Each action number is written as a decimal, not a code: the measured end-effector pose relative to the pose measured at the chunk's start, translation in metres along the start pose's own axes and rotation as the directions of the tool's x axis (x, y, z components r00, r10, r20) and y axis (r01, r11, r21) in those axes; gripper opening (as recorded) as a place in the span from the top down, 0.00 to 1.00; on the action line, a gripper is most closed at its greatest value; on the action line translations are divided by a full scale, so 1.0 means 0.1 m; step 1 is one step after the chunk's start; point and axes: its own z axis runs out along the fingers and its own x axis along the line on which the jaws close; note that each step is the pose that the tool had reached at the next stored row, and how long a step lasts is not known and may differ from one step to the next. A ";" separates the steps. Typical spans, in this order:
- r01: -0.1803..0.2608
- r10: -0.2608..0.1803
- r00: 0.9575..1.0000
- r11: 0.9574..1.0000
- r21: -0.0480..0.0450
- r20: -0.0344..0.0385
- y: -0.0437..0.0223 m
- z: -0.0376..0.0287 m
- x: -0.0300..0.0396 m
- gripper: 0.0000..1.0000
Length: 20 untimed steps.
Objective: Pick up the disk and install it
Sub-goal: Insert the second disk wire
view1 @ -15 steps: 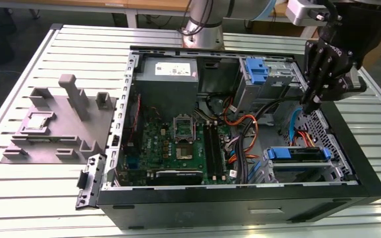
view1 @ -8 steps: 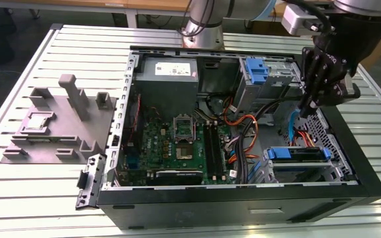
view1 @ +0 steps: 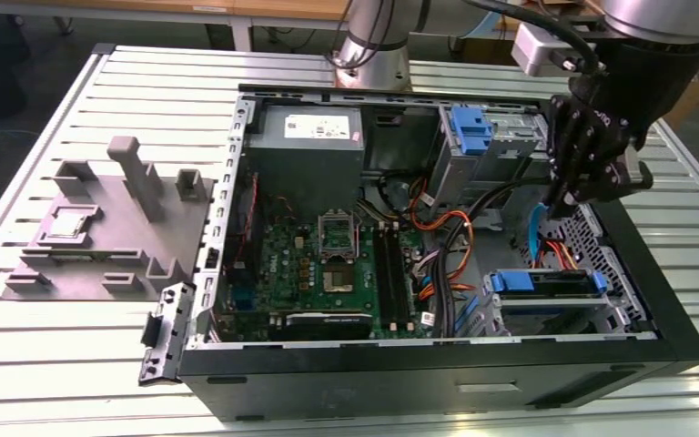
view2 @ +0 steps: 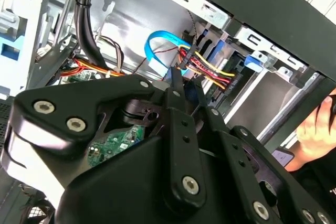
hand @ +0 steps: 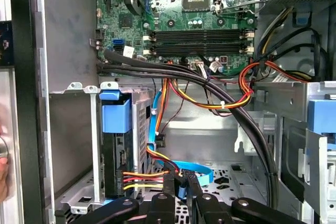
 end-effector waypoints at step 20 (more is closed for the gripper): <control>0.012 -0.012 1.000 1.000 0.005 -0.011 0.001 0.022 0.124 0.84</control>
